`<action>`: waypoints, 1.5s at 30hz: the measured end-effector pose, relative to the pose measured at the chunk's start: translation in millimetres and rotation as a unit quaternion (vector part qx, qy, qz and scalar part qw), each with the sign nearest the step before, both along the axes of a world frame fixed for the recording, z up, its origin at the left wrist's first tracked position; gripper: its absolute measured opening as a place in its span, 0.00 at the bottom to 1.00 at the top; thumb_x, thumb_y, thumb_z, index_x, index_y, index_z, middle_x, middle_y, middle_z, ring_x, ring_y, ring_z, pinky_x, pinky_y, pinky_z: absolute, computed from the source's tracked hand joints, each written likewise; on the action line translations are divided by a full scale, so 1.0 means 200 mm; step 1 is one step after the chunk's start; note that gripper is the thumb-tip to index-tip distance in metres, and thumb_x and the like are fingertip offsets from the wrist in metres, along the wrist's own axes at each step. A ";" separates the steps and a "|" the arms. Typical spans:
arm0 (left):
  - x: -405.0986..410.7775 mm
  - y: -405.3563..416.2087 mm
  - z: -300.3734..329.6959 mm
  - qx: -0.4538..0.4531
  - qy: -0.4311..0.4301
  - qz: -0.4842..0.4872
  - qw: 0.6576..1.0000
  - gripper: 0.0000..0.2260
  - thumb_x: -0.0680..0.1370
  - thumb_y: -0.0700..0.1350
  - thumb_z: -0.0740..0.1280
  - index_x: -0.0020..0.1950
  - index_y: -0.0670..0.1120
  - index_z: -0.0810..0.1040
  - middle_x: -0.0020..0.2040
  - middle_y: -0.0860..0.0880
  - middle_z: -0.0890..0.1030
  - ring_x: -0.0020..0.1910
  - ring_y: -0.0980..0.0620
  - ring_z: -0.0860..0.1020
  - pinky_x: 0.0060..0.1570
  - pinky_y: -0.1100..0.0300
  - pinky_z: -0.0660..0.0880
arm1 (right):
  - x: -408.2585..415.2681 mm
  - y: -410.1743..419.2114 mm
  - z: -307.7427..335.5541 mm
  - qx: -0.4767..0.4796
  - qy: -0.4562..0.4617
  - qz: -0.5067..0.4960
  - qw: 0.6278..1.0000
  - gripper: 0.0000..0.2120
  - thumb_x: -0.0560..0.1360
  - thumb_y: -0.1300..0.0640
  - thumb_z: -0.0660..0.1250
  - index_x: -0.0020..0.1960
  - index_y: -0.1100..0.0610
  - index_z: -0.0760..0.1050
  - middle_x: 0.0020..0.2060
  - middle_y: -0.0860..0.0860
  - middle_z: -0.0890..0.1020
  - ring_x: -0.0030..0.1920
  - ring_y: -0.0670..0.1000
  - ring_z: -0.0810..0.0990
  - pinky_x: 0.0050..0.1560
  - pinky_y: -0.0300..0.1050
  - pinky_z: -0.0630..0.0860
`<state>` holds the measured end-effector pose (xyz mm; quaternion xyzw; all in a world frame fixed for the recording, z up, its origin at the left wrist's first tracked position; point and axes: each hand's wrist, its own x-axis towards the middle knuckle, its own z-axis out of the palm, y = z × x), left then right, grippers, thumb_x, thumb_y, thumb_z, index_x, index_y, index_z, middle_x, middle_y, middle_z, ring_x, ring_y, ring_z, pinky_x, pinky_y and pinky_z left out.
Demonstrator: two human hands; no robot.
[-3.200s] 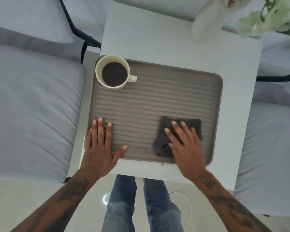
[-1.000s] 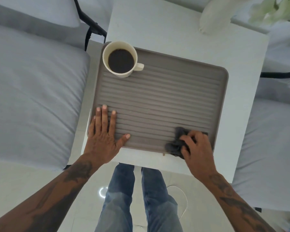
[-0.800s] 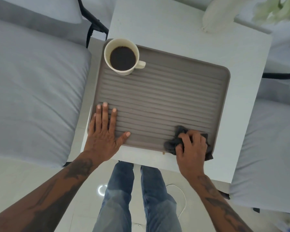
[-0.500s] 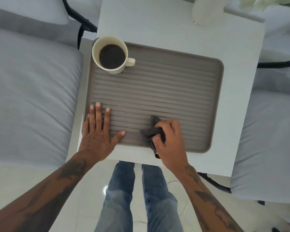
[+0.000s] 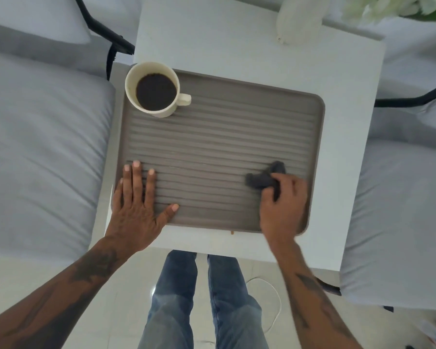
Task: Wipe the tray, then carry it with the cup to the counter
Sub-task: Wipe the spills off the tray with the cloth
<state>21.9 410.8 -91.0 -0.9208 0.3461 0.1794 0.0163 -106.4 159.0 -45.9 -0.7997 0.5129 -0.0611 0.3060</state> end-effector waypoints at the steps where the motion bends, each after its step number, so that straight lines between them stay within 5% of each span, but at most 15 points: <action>1: 0.00 0.00 0.00 0.001 0.002 0.002 1.000 0.42 0.77 0.68 0.49 0.80 0.39 0.50 0.80 0.35 0.47 0.80 0.37 0.47 0.77 0.41 0.51 | 0.06 0.07 -0.02 -0.007 -0.008 0.023 1.000 0.14 0.71 0.61 0.64 0.56 0.58 0.79 0.55 0.58 0.75 0.56 0.56 0.74 0.60 0.47 0.70; 5: 0.00 -0.01 -0.01 -0.001 0.013 0.004 1.000 0.41 0.78 0.68 0.46 0.80 0.38 0.50 0.80 0.34 0.47 0.80 0.36 0.47 0.76 0.42 0.50 | 0.38 0.38 -0.03 0.005 -0.057 0.222 0.973 0.18 0.70 0.60 0.63 0.58 0.56 0.80 0.58 0.55 0.77 0.57 0.56 0.74 0.56 0.52 0.70; 8: 0.01 0.02 -0.02 0.019 0.017 -0.037 0.999 0.38 0.79 0.64 0.44 0.78 0.35 0.55 0.79 0.31 0.48 0.79 0.33 0.46 0.77 0.42 0.47 | 0.58 0.54 -0.01 0.013 -0.040 0.392 0.919 0.19 0.70 0.58 0.60 0.60 0.54 0.79 0.61 0.53 0.77 0.59 0.56 0.73 0.55 0.54 0.68; 11: 0.01 0.02 -0.02 0.027 0.019 -0.024 0.999 0.40 0.78 0.66 0.46 0.78 0.36 0.55 0.79 0.33 0.46 0.79 0.35 0.44 0.77 0.43 0.45 | 0.60 0.44 -0.02 -0.009 -0.004 0.466 0.885 0.19 0.71 0.59 0.63 0.62 0.51 0.77 0.64 0.50 0.76 0.61 0.55 0.72 0.58 0.54 0.67; 15: 0.00 0.00 0.01 0.000 0.017 0.004 1.000 0.42 0.77 0.68 0.47 0.80 0.37 0.51 0.80 0.35 0.46 0.80 0.36 0.46 0.76 0.41 0.50 | 0.41 0.05 -0.05 -0.049 0.005 0.376 0.925 0.19 0.66 0.58 0.59 0.55 0.53 0.80 0.58 0.50 0.80 0.55 0.58 0.76 0.55 0.56 0.72; 19: 0.00 0.00 0.01 -0.007 0.010 0.001 1.000 0.41 0.78 0.68 0.46 0.79 0.37 0.52 0.80 0.34 0.48 0.79 0.35 0.48 0.76 0.40 0.52 | 0.22 -0.36 0.01 -0.077 0.070 0.166 0.981 0.18 0.71 0.66 0.59 0.59 0.59 0.77 0.61 0.57 0.76 0.60 0.58 0.73 0.59 0.55 0.74; 27: 0.01 0.00 0.00 -0.003 0.020 -0.004 1.000 0.42 0.78 0.69 0.46 0.79 0.37 0.53 0.80 0.34 0.48 0.79 0.35 0.49 0.75 0.39 0.54 | 0.41 -0.56 0.00 -0.072 0.170 -0.025 0.982 0.19 0.77 0.62 0.58 0.67 0.62 0.70 0.63 0.61 0.70 0.64 0.61 0.70 0.58 0.52 0.71; 32: 0.00 0.00 0.00 -0.002 0.025 -0.010 1.000 0.42 0.78 0.69 0.45 0.79 0.37 0.52 0.80 0.33 0.48 0.79 0.35 0.48 0.75 0.39 0.53 | 0.56 -0.44 -0.01 -0.066 0.139 0.027 0.988 0.19 0.72 0.60 0.58 0.62 0.62 0.74 0.61 0.61 0.73 0.60 0.61 0.73 0.59 0.54 0.72; 39: 0.00 0.00 0.00 -0.009 0.021 -0.003 1.000 0.43 0.77 0.69 0.46 0.79 0.37 0.53 0.80 0.34 0.48 0.79 0.35 0.48 0.75 0.39 0.52 | 0.65 -0.12 -0.07 -0.064 0.021 0.287 0.955 0.19 0.67 0.63 0.67 0.58 0.59 0.78 0.57 0.59 0.78 0.56 0.62 0.76 0.56 0.57 0.74; 45: 0.00 0.00 0.00 0.002 0.014 -0.004 1.000 0.42 0.77 0.68 0.48 0.79 0.38 0.53 0.80 0.34 0.48 0.80 0.36 0.48 0.76 0.40 0.52 | 0.38 -0.50 -0.05 -0.128 0.101 0.124 0.979 0.22 0.75 0.60 0.58 0.68 0.56 0.73 0.63 0.58 0.74 0.60 0.63 0.71 0.52 0.53 0.72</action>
